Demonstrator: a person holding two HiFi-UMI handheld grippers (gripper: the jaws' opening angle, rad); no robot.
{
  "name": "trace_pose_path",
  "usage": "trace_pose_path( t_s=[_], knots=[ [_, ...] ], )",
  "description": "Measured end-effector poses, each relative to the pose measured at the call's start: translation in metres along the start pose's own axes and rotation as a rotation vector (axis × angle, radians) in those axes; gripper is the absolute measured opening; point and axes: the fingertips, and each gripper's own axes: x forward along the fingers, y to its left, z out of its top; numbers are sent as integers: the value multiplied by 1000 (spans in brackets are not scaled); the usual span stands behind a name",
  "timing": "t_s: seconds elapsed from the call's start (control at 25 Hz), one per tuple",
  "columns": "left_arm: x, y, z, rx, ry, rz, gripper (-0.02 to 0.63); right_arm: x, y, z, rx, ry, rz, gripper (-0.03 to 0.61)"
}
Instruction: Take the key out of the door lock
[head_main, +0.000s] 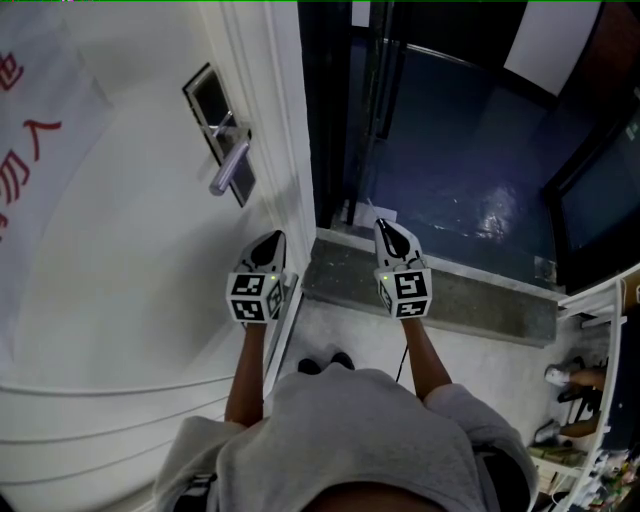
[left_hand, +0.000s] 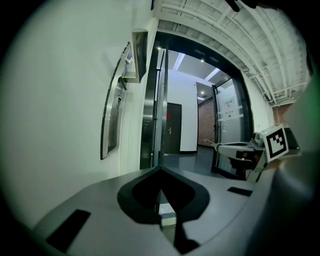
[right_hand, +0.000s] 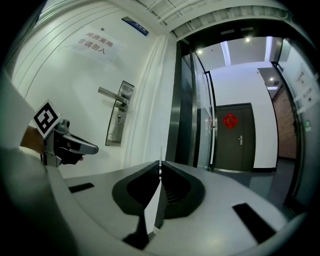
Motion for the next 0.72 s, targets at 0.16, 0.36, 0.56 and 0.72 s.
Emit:
trace_pose_path(
  t_s=[0.16, 0.36, 0.56, 0.72],
  knots=[
    [0, 1, 2, -1, -3, 1, 18, 3, 3, 2, -5, -2, 8, 29],
    [0, 0, 1, -1, -3, -1, 18, 7, 3, 4, -16, -6, 11, 29],
    [1, 0, 0, -4, -3, -1, 18, 9, 5, 4, -16, -7, 14, 29],
    [1, -1, 2, -5, -6, 2, 18, 10, 6, 5, -29, -9, 16, 29]
  ],
)
